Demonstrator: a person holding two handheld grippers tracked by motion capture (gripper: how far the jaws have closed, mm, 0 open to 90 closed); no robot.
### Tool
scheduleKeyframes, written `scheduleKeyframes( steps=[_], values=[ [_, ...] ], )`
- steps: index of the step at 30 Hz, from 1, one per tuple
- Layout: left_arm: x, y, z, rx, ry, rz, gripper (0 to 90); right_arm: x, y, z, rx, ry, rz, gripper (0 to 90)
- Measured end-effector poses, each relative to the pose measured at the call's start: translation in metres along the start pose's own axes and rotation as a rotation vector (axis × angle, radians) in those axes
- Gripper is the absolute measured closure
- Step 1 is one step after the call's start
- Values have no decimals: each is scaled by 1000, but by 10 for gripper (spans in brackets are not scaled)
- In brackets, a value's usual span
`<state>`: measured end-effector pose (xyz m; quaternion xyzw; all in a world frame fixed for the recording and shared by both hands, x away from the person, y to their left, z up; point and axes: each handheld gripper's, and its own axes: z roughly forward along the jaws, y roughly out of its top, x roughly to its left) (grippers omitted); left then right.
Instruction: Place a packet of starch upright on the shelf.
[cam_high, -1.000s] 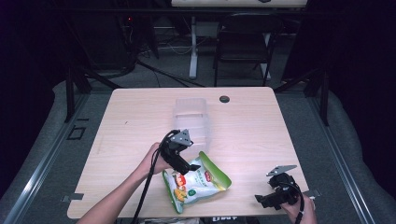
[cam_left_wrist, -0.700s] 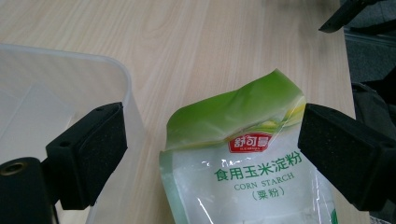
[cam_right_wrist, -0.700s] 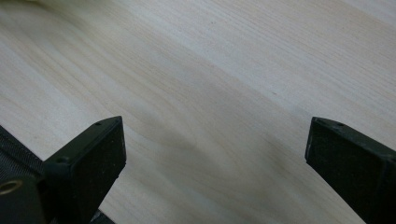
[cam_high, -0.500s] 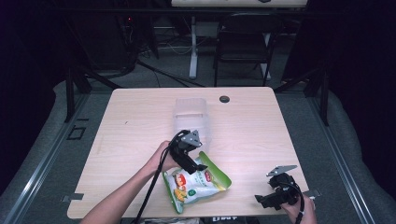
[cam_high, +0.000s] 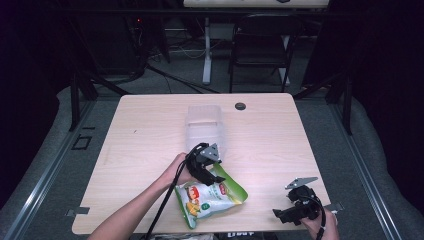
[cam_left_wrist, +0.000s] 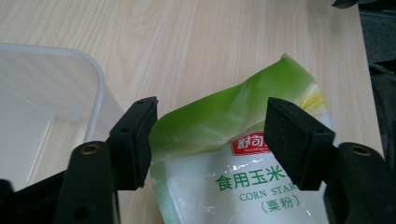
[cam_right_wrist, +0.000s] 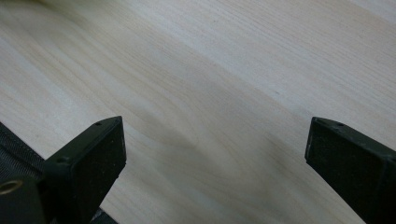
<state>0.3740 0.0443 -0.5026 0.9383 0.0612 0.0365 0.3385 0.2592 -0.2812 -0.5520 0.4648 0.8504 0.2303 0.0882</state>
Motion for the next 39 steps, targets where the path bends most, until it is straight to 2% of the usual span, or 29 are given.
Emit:
scheduleKeyframes(
  steps=[4, 5, 8, 18, 25, 30, 39],
  values=[
    [2, -3, -4, -6, 13, 7, 516, 0, 0, 0, 0, -1, 0, 46],
    [2, -3, -5, -3, 2, 8, 548, 0, 0, 0, 1, -1, 1, 46],
    [1, -5, -4, -7, 7, 18, 647, 0, 0, 0, 0, -1, 0, 46],
    [-5, -8, -5, 22, 2, 60, 858, 0, 0, 0, 0, -2, -1, 47],
    [-10, -15, -11, 25, 20, 66, 887, 0, 0, -1, 5, 0, -6, 47],
    [-10, -24, -18, 5, 42, 38, 887, 0, 0, -1, 5, 0, -6, 47],
    [-12, -37, -32, -2, 74, 32, 891, 0, 0, 0, 2, -3, -1, 47]
  ],
)
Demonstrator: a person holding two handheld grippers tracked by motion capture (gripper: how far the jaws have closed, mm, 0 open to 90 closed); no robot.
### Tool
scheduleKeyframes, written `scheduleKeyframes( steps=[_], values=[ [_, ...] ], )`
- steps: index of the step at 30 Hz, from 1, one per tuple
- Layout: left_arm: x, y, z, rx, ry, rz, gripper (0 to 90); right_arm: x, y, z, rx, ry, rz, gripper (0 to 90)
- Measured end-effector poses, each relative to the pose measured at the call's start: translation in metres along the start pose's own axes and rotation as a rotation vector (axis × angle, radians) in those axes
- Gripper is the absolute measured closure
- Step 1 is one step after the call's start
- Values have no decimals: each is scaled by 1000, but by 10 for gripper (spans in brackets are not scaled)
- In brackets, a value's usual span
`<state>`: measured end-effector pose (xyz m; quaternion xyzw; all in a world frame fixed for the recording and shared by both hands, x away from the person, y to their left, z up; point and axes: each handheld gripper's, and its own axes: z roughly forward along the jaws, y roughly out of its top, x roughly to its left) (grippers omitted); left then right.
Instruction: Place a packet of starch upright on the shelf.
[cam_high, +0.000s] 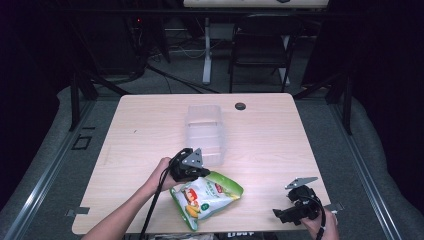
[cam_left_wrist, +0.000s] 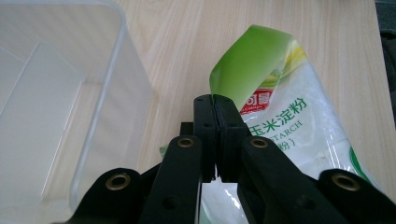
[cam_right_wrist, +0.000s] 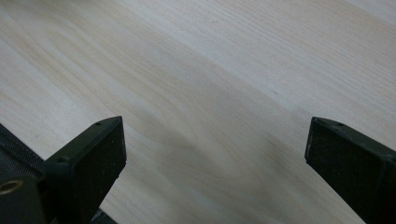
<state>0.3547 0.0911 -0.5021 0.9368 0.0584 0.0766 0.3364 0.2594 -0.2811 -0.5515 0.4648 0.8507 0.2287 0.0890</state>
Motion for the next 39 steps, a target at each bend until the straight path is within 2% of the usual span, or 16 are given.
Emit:
scheduleKeyframes(
  steps=[13, 17, 21, 28, 39],
  values=[
    [-1, -21, -21, 7, 18, -49, 898, 0, 0, 0, 1, 0, 3, 47],
    [0, -31, -30, -4, 33, -78, 898, 0, 0, 1, 1, 1, 3, 47],
    [-2, -39, -36, -10, 27, -99, 899, 0, 1, 1, 7, 7, -3, 47],
    [-6, -50, -48, -7, 41, -114, 899, -1, 1, 1, 7, 3, -1, 47],
    [-9, -79, -72, -27, 53, -206, 900, 0, 1, 1, 7, 9, 1, 46]
  ],
)
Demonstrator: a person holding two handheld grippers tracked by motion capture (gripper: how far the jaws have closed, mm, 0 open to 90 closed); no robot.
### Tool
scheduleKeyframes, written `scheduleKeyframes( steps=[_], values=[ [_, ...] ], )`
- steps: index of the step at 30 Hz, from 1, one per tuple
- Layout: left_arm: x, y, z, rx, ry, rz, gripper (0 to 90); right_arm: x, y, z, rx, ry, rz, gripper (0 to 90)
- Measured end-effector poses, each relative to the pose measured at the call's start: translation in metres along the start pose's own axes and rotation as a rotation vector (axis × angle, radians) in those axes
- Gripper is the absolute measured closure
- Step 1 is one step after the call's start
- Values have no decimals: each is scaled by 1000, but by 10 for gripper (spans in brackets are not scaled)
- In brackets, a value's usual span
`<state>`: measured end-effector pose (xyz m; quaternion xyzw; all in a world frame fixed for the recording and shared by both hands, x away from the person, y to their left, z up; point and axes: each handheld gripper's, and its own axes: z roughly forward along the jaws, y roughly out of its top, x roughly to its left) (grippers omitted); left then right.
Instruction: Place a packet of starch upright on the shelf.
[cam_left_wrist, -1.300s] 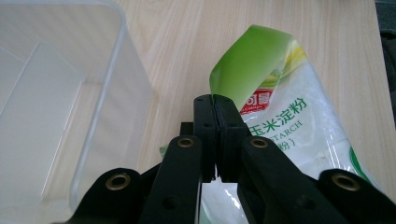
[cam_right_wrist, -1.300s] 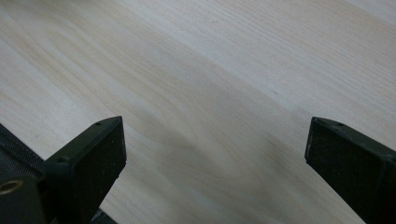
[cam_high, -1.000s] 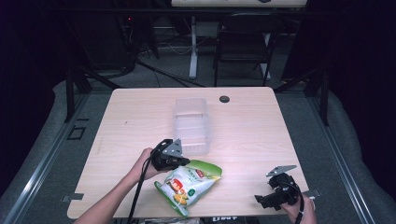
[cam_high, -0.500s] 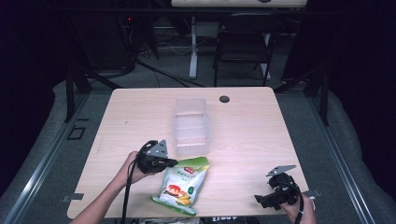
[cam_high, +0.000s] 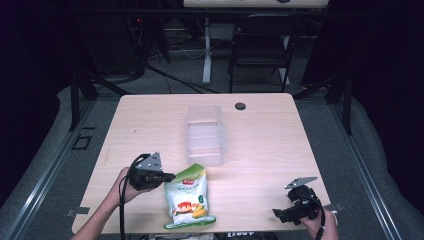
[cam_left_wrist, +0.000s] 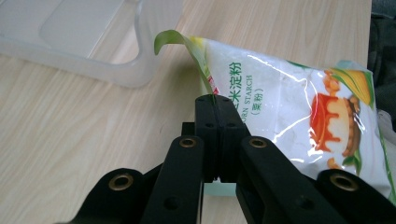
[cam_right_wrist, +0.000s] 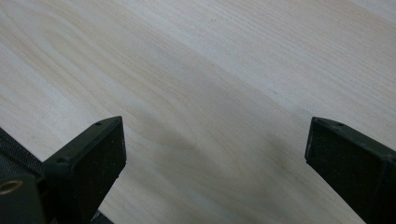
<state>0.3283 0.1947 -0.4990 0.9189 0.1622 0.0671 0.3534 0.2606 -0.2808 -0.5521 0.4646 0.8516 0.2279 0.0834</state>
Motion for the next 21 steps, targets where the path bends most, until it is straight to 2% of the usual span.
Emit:
scheduleKeyframes(
  steps=[4, 6, 7, 8, 15, 17, 21],
  values=[
    [1, -9, -9, -2, 36, -26, 900, 0, 0, 0, 7, -7, -3, 46],
    [2, -14, -13, -5, 38, -47, 900, 0, 0, 0, 5, -10, -1, 46],
    [3, -17, -14, -10, 45, -57, 900, 2, -2, 3, -34, -9, 30, 46],
    [3, -20, -16, -5, 46, -65, 900, 0, 0, 0, 3, -11, -1, 46],
    [12, -38, -24, 0, 94, -147, 900, 0, 0, 0, 4, -12, -1, 46],
    [14, -42, -24, -10, 89, -178, 899, 0, 0, 1, 5, -9, -3, 46],
    [18, -40, -22, -20, 75, -203, 856, 0, 1, 1, 9, -12, -8, 46]
  ],
)
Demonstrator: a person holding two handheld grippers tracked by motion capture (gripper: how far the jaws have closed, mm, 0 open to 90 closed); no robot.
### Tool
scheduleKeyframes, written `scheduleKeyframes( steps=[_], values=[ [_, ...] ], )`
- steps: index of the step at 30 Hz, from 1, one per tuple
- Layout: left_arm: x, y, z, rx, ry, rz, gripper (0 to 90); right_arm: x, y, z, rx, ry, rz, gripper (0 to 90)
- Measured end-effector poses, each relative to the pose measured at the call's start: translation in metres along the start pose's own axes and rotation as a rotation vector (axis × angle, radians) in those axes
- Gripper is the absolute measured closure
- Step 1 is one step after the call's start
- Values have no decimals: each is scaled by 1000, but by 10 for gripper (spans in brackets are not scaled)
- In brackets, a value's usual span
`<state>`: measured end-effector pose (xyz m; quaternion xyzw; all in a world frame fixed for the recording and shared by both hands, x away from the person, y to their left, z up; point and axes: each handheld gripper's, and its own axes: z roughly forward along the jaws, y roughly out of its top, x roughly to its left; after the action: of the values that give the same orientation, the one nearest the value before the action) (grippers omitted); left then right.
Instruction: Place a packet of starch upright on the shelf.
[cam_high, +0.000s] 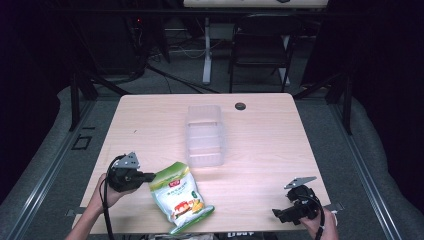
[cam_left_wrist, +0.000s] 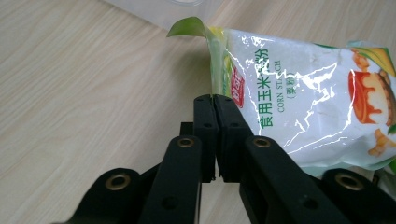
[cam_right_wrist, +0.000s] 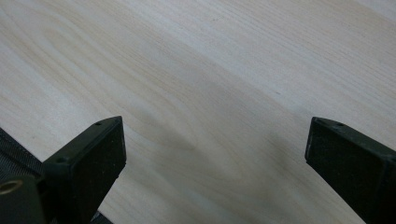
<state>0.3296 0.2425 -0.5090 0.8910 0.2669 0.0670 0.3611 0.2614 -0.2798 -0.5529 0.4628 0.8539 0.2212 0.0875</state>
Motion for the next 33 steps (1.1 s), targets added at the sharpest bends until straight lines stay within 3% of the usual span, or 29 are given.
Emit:
scheduleKeyframes(
  steps=[4, 12, 16, 19, 27, 33],
  values=[
    [4, 8, 8, 12, -25, -24, 696, 0, 0, 0, -2, 2, 3, 46],
    [-1, 32, 33, 51, -47, -15, 559, 0, 0, 1, -2, 12, 4, 46],
    [-5, 35, 43, 90, -29, -4, 616, 0, 0, 1, -4, 14, 4, 46],
    [-5, 33, 45, 105, -10, -19, 682, 0, 0, 1, -2, 17, 1, 46],
    [-4, 29, 44, 74, -24, -42, 855, 1, 1, 1, 7, 7, -9, 45],
    [-3, 24, 40, 60, -10, -51, 867, 1, 1, 1, -1, 14, -4, 46]
  ],
)
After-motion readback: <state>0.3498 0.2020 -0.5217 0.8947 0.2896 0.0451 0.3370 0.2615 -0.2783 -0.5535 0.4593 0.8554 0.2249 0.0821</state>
